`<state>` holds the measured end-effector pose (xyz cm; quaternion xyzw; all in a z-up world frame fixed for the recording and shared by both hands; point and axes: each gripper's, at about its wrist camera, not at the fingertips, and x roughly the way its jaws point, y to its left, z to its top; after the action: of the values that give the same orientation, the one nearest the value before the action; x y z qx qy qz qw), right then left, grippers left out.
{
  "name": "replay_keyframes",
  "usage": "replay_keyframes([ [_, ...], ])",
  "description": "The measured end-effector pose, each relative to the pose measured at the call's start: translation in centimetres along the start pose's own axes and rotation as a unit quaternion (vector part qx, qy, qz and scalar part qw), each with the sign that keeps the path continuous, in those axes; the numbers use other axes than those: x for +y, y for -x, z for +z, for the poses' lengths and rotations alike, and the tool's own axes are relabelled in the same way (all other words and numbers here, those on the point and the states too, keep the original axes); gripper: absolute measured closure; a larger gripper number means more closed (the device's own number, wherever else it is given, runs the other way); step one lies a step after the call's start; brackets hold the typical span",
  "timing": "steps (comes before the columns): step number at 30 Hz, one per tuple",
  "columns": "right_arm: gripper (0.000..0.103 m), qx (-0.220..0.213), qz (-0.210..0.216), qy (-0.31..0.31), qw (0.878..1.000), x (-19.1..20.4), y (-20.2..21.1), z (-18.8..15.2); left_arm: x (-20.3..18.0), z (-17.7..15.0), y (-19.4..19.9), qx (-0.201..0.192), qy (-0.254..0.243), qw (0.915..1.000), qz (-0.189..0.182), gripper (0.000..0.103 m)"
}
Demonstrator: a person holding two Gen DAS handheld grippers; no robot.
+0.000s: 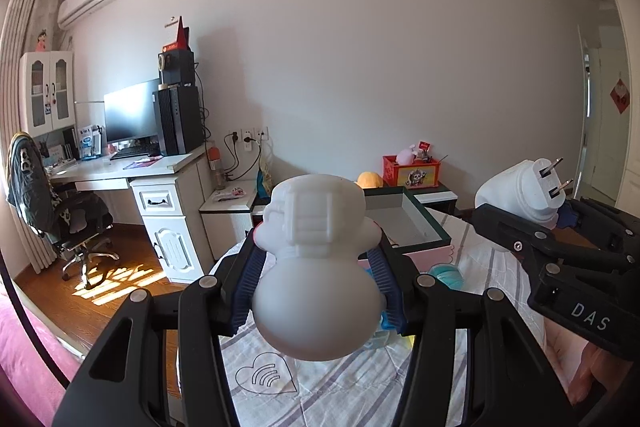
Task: Organize rigid objects
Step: 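Carry the doll and plug into the pink box and open both grippers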
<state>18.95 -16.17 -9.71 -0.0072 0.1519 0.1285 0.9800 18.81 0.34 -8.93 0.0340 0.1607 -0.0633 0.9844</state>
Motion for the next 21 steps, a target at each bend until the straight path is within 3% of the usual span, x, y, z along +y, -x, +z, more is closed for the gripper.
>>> replay_keyframes([
  [5, 0.051, 0.021, -0.019, 0.002, 1.000, -3.1, -4.9, 1.0, 1.4, 1.4, -7.0, 0.043, 0.011, 0.9986, -0.028, 0.050],
  [15, 0.051, 0.123, -0.036, -0.013, 0.992, -9.7, -18.4, -0.1, 1.3, 1.6, -23.5, 0.149, -0.019, 0.9886, -0.015, 0.050],
  [21, 0.051, 0.178, -0.033, -0.010, 0.983, -11.3, -23.8, -1.6, 1.8, -0.1, -29.5, 0.198, -0.027, 0.9798, 0.003, 0.050],
])
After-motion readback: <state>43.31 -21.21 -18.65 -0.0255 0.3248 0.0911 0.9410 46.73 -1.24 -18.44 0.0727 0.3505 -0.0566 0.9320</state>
